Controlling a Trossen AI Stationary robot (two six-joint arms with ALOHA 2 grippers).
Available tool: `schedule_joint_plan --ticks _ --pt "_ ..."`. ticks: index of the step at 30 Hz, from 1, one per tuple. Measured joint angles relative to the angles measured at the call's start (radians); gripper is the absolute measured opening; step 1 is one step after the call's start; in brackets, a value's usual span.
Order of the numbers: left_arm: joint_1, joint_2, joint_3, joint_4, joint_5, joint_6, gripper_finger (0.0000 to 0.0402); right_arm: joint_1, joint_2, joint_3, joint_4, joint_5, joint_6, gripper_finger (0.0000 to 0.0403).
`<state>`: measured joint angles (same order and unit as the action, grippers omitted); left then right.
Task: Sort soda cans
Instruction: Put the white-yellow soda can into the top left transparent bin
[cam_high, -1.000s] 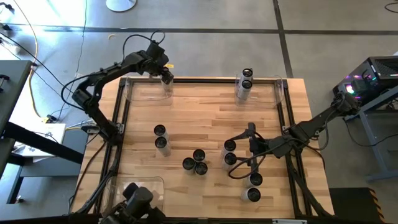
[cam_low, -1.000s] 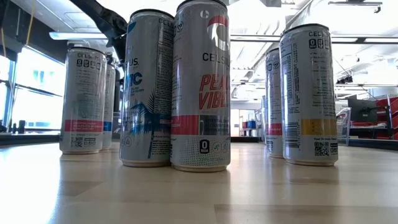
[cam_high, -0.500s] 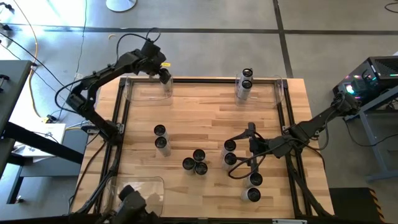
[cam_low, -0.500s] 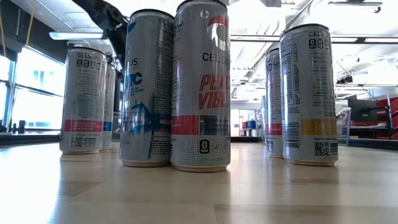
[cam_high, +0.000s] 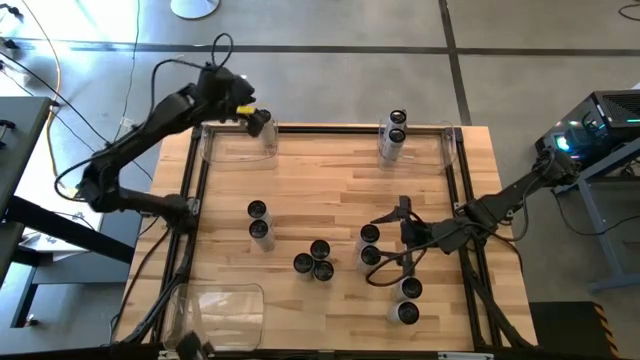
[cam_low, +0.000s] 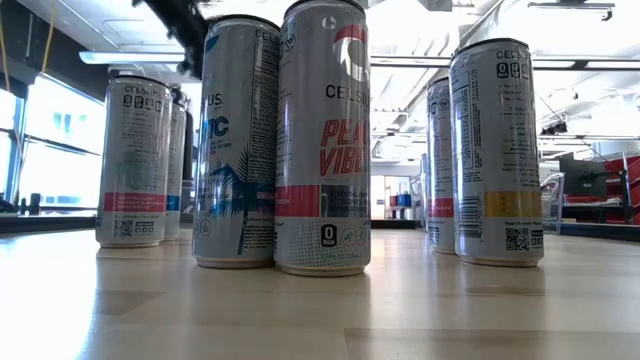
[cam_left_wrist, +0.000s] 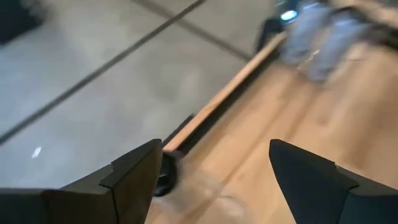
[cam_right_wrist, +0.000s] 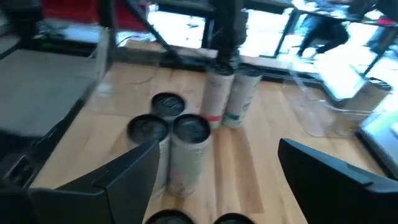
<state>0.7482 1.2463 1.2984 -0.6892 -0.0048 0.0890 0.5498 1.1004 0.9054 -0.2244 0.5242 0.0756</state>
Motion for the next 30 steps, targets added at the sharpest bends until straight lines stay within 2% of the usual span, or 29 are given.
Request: schedule_joint_plan --ticks 5,8,10,14,19,25,30 --pt "-0.225 -0.065 0.0 0.021 -0.025 -0.002 0.0292 0.014 0.0 0.0 -0.035 -0.219 -0.055 0.0322" --pt "-0.39 -0.076 -0.024 0.087 -0.082 0.0 0.0292 0.036 0.0 0.0 -0.061 -0.24 -0.021 0.0322" --pt "-0.5 -0.074 -0.048 0.139 -0.134 0.016 0.0292 0.05 0.001 0.0 -0.081 -0.214 0.028 0.0322" --pt "-0.689 -0.067 -0.117 0.289 -0.275 -0.005 0.0292 0.079 0.025 0.0 -0.123 -0.058 0.194 0.0322" --pt "-0.865 -0.037 -0.178 0.399 -0.494 -0.036 0.0291 0.079 0.08 0.0 -0.193 -0.025 0.466 0.0322" --pt "-0.993 0.037 -0.187 0.408 -0.723 -0.033 0.0291 0.078 0.163 0.059 -0.318 -0.012 0.687 0.0322" --pt "-1.039 0.1 -0.187 0.411 -0.795 -0.032 0.0291 0.067 0.27 0.194 -0.531 0.006 0.85 0.0322"
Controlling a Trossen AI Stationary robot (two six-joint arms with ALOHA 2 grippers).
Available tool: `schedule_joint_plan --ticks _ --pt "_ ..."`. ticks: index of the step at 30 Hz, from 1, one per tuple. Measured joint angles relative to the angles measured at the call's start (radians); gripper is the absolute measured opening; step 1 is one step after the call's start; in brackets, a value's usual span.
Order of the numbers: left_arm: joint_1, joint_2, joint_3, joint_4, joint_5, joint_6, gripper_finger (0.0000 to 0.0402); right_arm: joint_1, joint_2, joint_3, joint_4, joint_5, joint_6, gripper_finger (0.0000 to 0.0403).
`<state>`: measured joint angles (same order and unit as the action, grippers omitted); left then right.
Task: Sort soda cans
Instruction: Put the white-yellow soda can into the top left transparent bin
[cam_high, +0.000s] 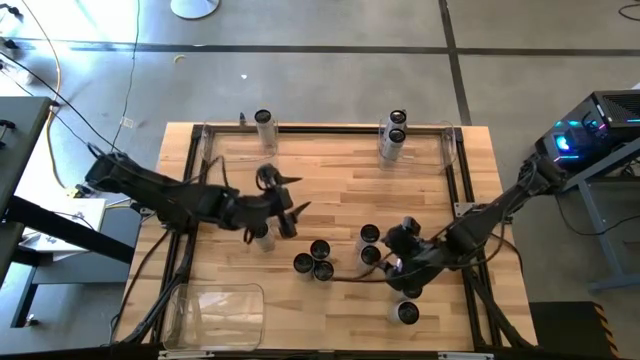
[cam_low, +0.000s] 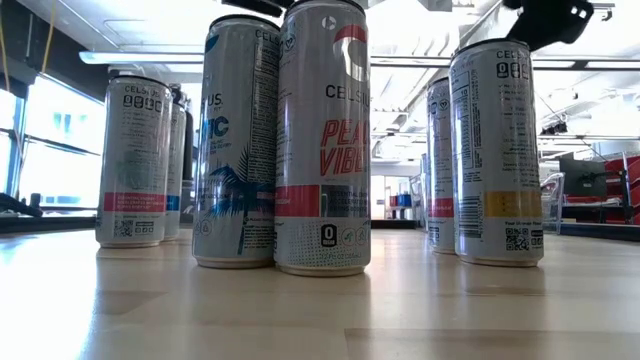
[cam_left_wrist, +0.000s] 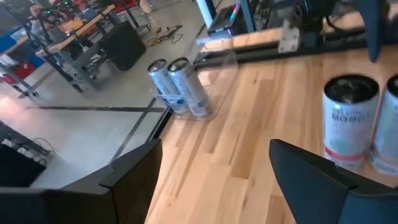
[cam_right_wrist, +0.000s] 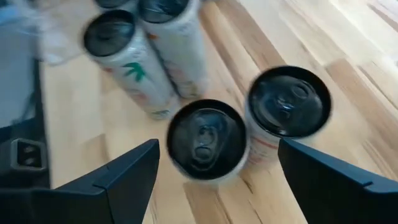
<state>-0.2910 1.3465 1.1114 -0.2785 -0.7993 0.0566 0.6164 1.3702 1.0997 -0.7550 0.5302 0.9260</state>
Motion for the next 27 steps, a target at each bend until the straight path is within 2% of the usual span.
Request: schedule_joint_plan --ticks 5,11,15,27 --pt "-0.028 0.057 0.0 0.037 0.005 0.025 0.0291 -0.026 0.12 0.124 -0.167 -0.014 0.104 0.0322" --pt "-0.057 0.133 0.0 0.142 0.148 0.128 0.0291 -0.05 0.244 0.25 -0.232 -0.052 0.14 0.0322" --pt "-0.071 0.169 0.0 0.186 0.162 0.165 0.0291 -0.06 0.307 0.312 -0.261 -0.052 0.158 0.0322" --pt "-0.072 0.178 0.0 0.204 0.16 0.173 0.0291 -0.067 0.321 0.325 -0.306 -0.06 0.177 0.0322"
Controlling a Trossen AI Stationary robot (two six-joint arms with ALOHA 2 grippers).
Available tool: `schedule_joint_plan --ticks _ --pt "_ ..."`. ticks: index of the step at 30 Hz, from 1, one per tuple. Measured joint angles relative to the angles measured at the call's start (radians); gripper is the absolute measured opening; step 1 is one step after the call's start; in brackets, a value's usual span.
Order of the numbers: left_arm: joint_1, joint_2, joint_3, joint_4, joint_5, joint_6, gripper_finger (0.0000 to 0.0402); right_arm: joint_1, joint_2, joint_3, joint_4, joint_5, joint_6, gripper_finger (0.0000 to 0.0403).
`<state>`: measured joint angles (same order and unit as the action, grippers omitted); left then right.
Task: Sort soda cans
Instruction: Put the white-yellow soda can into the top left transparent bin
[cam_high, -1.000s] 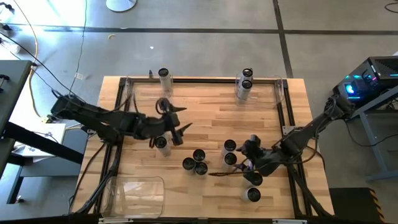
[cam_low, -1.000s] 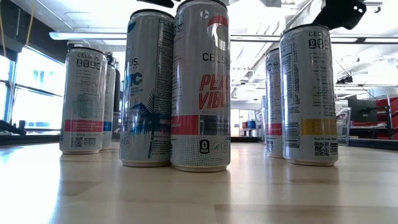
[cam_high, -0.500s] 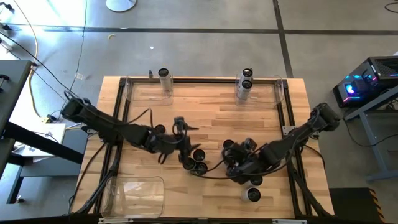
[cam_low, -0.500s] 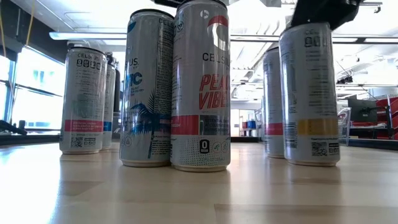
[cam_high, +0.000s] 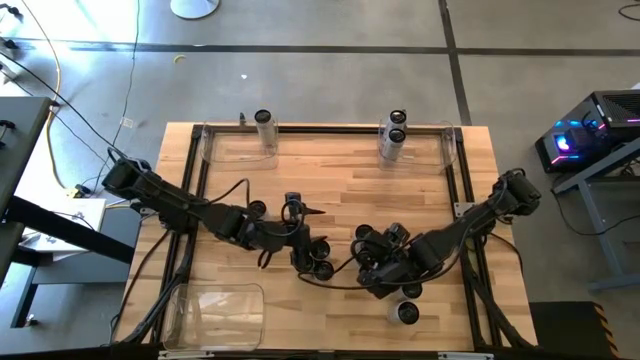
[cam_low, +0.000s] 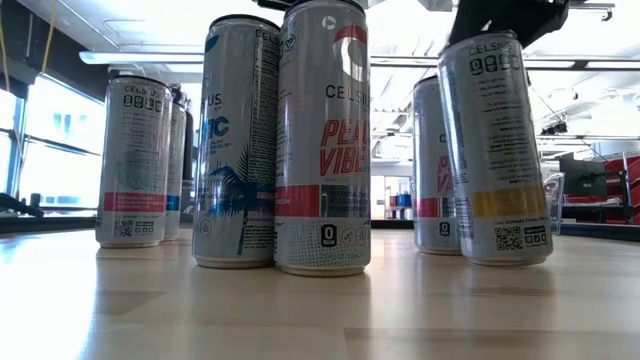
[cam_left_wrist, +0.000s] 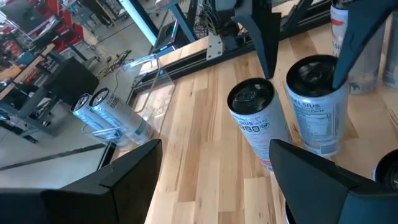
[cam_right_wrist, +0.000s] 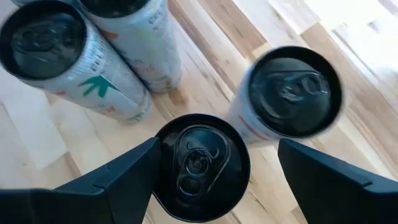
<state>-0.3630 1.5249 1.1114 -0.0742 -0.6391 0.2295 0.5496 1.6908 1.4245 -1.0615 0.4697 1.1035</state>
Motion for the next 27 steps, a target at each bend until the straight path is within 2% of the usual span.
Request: schedule_joint_plan --ticks 27 --pt "0.0 0.0 0.0 -0.009 0.0 -0.019 0.0291 0.007 -0.073 -0.006 -0.173 -0.013 0.021 0.0322"
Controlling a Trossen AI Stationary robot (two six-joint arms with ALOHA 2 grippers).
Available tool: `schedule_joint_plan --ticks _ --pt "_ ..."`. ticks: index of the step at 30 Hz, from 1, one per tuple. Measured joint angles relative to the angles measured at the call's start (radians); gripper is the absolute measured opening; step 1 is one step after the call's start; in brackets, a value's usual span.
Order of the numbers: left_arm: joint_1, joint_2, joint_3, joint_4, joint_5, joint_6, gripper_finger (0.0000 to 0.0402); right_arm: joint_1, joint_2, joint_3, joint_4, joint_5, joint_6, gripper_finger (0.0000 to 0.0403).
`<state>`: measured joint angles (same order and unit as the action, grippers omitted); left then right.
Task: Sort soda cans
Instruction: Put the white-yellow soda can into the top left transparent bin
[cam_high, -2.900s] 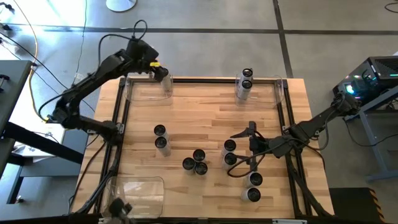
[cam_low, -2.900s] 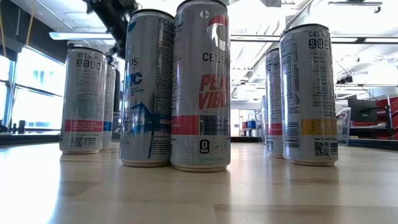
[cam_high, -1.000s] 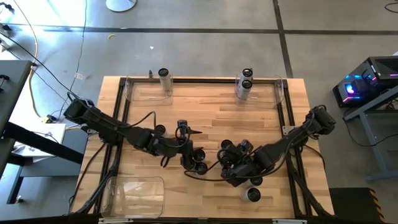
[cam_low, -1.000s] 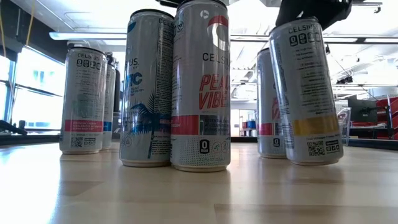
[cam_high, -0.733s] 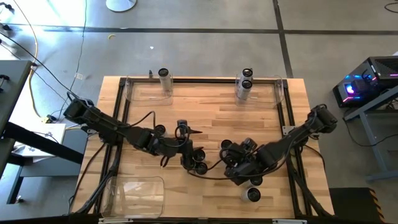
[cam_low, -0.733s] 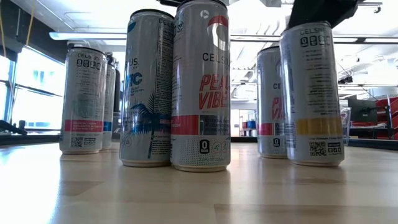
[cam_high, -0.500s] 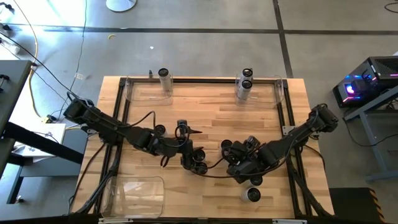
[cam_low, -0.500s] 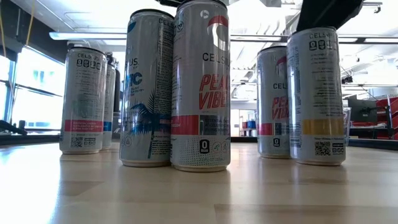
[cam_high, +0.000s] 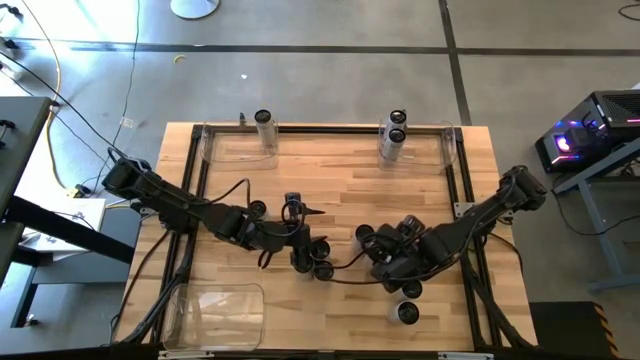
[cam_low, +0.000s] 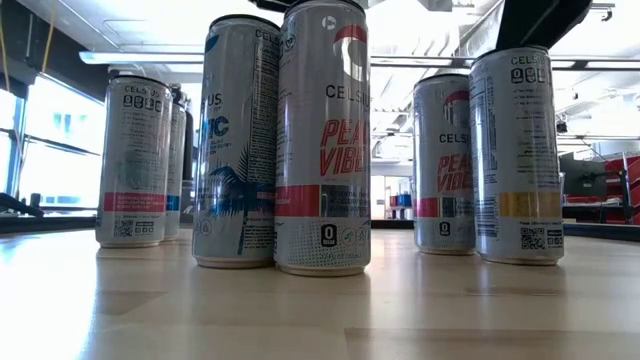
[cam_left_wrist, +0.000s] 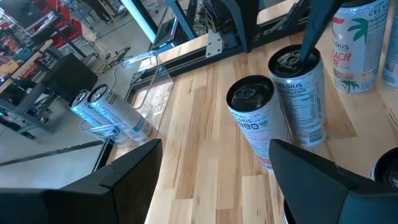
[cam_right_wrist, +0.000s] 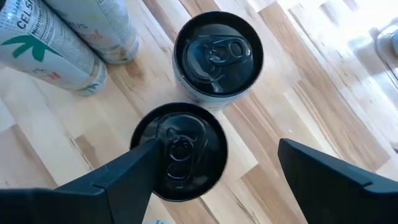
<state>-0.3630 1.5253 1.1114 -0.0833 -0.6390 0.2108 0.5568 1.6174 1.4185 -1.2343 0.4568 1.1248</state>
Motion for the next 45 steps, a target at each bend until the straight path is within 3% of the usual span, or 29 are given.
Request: schedule_joint_plan --ticks 8,18,28,40,45 --pt "0.0 0.0 0.0 -0.001 0.0 0.0 0.0291 0.011 -0.025 0.0 0.015 -0.004 -0.095 0.0322" --pt "0.003 0.0 0.0 -0.001 0.0 0.0 0.0291 -0.059 -0.026 0.002 0.041 -0.182 -0.276 0.0325" --pt "0.003 0.0 0.0 -0.002 0.0 0.0 0.0291 -0.072 -0.01 -0.016 0.111 -0.174 -0.313 0.0326" --pt "0.003 0.0 0.0 -0.002 0.0 -0.001 0.0291 -0.072 0.018 -0.029 0.065 -0.124 -0.322 0.0325" --pt "0.003 0.0 0.0 -0.004 0.0 -0.016 0.0291 -0.071 0.055 -0.028 0.052 -0.124 -0.362 0.0299"
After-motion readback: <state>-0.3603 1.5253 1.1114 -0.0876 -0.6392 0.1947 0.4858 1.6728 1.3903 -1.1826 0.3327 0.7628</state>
